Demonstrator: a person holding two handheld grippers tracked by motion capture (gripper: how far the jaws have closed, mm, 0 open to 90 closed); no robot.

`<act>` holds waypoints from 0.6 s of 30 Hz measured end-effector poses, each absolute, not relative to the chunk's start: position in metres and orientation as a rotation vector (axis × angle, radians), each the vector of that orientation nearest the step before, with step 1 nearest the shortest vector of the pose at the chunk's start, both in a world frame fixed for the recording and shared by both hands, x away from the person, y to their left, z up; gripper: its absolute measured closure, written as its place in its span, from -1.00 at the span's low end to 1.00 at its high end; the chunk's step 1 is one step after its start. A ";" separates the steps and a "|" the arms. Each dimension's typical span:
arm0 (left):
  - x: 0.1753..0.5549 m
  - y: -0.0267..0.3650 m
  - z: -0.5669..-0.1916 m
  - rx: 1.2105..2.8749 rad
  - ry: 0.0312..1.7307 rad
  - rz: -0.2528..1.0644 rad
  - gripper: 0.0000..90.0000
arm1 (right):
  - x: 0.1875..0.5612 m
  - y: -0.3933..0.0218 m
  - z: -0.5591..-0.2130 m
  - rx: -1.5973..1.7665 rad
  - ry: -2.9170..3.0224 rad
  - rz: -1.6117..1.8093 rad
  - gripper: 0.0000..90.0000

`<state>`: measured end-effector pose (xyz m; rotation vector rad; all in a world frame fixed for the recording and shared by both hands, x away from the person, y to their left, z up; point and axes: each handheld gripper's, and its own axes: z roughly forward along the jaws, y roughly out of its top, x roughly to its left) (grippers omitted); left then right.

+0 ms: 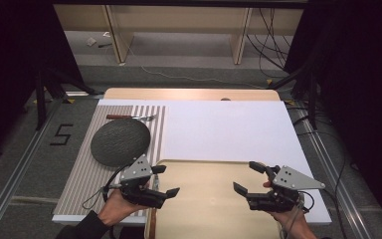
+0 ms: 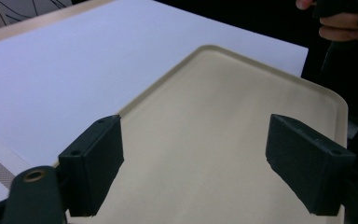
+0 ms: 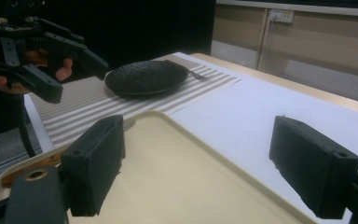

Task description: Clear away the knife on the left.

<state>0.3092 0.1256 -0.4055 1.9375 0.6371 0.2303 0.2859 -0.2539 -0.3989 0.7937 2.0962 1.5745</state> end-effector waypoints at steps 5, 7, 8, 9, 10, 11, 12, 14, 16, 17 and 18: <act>0.309 0.135 -0.405 1.889 0.665 0.264 -0.58 | 0.286 -0.254 -0.399 0.794 2.096 1.575 -0.57; 0.308 0.139 -0.404 1.864 0.677 0.276 -0.58 | 0.286 -0.254 -0.399 0.794 2.095 1.575 -0.57; 0.308 0.141 -0.403 1.852 0.683 0.279 -0.58 | 0.286 -0.254 -0.399 0.794 2.095 1.575 -0.57; 0.308 0.143 -0.403 1.837 0.689 0.287 -0.58 | 0.286 -0.254 -0.399 0.795 2.094 1.576 -0.57; 0.308 0.146 -0.403 1.824 0.695 0.294 -0.58 | 0.286 -0.254 -0.399 0.795 2.094 1.576 -0.57; 0.308 0.148 -0.403 1.818 0.698 0.294 -0.58 | 0.286 -0.254 -0.399 0.794 2.093 1.577 -0.57; 0.307 0.149 -0.403 1.810 0.705 0.295 -0.58 | 0.286 -0.254 -0.399 0.795 2.093 1.577 -0.57; 0.307 0.152 -0.404 1.806 0.712 0.300 -0.58 | 0.285 -0.255 -0.398 0.795 2.089 1.578 -0.57; 0.306 0.154 -0.405 1.812 0.712 0.302 -0.58 | 0.285 -0.255 -0.398 0.796 2.084 1.579 -0.57; 0.306 0.154 -0.405 1.813 0.714 0.303 -0.58 | 0.285 -0.255 -0.398 0.797 2.083 1.580 -0.57; 0.305 0.154 -0.406 1.814 0.714 0.308 -0.58 | 0.285 -0.255 -0.398 0.797 2.082 1.580 -0.57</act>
